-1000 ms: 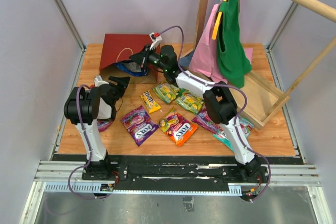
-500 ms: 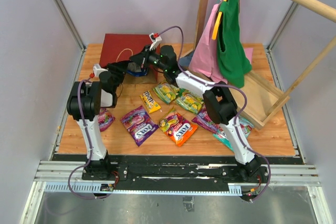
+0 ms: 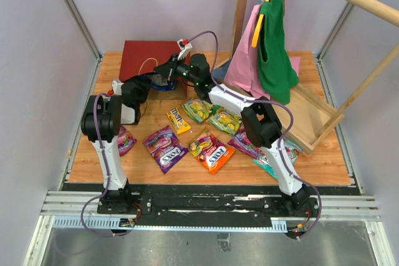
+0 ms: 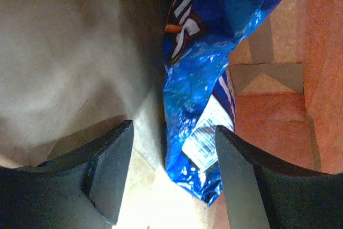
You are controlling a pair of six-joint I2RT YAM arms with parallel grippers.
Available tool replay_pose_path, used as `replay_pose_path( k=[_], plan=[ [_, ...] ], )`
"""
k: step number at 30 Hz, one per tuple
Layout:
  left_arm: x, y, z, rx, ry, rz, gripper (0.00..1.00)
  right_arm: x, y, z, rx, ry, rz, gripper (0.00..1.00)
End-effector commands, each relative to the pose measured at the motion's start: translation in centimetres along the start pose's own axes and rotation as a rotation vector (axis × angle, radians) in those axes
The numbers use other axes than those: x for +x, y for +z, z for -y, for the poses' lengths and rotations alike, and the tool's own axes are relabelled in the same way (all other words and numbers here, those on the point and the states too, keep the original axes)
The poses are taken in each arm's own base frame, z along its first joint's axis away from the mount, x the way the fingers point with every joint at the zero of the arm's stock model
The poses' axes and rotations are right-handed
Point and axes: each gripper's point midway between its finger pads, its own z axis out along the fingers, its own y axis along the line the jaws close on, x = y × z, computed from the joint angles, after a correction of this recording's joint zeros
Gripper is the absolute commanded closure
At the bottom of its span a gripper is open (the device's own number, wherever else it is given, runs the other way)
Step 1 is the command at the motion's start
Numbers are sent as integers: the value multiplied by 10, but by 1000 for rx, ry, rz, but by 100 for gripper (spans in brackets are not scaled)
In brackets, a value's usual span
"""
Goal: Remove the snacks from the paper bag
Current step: Take out the snack from the paper bag.
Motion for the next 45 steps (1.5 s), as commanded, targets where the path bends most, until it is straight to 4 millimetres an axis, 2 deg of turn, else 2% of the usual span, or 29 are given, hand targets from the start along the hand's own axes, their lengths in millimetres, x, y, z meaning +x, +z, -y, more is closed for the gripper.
replay_pose_path(
  k=[1, 5, 8, 10, 12, 14, 15, 19, 22, 31, 37, 41, 45],
  plan=[
    [4, 18, -3, -31, 41, 8, 34, -19, 5, -31, -65, -21, 43, 99],
    [13, 30, -4, -38, 51, -12, 35, -18, 4, -30, -60, -27, 39, 99],
    [15, 34, -2, -40, 51, -20, 44, -18, 3, -29, -55, -34, 37, 99],
    [14, 35, -1, -43, 60, -20, 55, -19, 2, -29, -53, -34, 38, 99],
    [14, 34, 2, -38, 72, -24, 71, -18, 2, -28, -53, -35, 38, 99],
    [13, 33, 5, -32, 84, -30, 97, -18, 2, -28, -53, -35, 38, 99],
    [12, 32, 9, -25, 92, -34, 99, -18, 2, -28, -52, -35, 37, 99],
    [9, 24, 34, 46, 159, -60, 99, -19, 3, -27, -49, -35, 42, 99],
    [3, 8, 54, 103, 201, -69, 100, -20, 4, -27, -48, -37, 48, 99],
    [-22, -75, 100, 230, 298, -33, 99, -29, 7, -23, -20, -40, 86, 99],
    [-55, -127, 113, 219, 386, 81, 99, -45, 14, -34, -22, -78, 105, 99],
    [-73, -157, 144, 276, 482, 120, 99, -48, 13, -35, -18, -99, 106, 99],
    [-88, -184, 188, 340, 597, 115, 100, -36, 8, -26, 38, -177, 88, 99]
  ],
)
